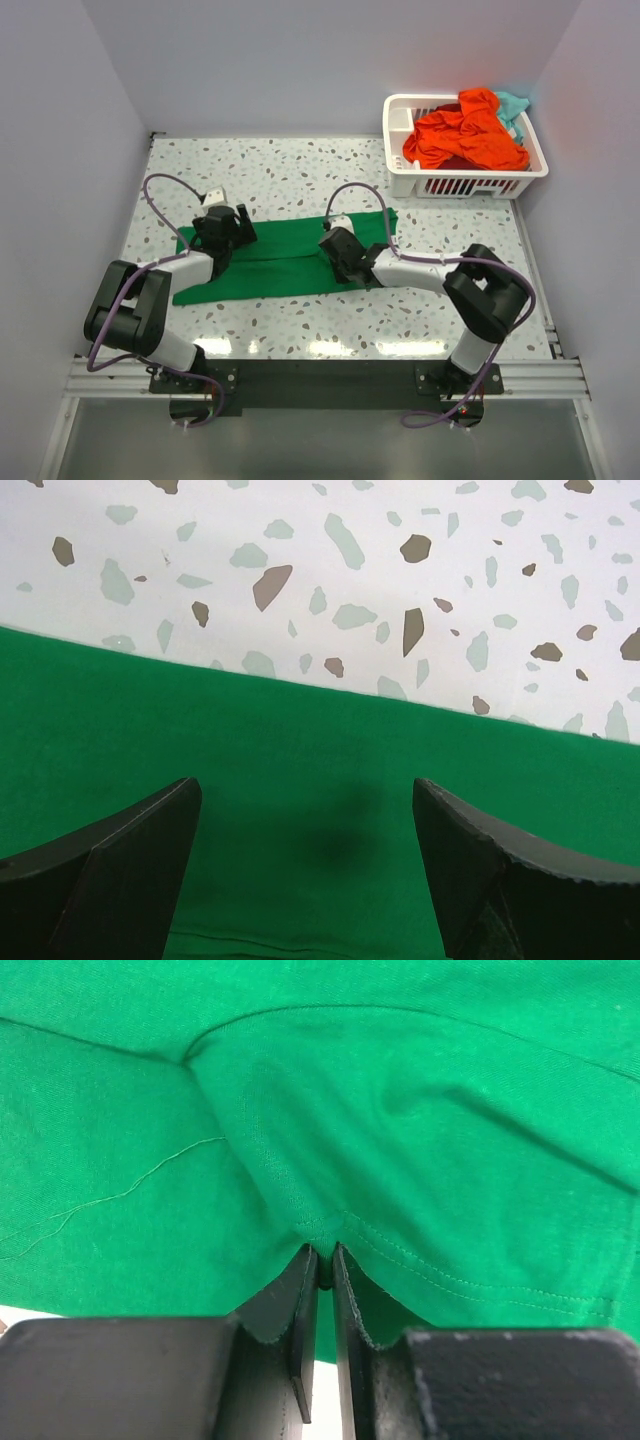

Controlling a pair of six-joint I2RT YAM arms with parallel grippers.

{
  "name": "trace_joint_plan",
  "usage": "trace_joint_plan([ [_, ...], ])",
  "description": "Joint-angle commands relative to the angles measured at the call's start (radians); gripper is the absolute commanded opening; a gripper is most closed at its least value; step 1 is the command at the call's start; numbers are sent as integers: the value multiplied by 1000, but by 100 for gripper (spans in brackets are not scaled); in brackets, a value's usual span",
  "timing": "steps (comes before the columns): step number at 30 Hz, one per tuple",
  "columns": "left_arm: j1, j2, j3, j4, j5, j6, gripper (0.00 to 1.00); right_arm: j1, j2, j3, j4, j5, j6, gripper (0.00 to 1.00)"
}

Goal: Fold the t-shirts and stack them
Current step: Fold the tshirt

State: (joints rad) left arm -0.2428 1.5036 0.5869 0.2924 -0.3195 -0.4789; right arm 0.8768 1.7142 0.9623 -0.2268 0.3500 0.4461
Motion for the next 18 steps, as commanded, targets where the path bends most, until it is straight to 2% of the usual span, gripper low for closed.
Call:
trace_joint_plan([
  [1, -1, -16, 2, 62, 7, 11, 92, 4, -64, 33, -45, 72, 6, 13],
  [4, -1, -10, 4, 62, 13, 11, 92, 4, -87, 38, -87, 122, 13, 16],
  [12, -1, -2, 8, 63, 28, 11, 91, 2, -126, 53, -170, 251, 31, 35],
  [18, -1, 3, 7, 65, 31, 13, 91, 40, -171, 43, -96, 155, -26, 40],
])
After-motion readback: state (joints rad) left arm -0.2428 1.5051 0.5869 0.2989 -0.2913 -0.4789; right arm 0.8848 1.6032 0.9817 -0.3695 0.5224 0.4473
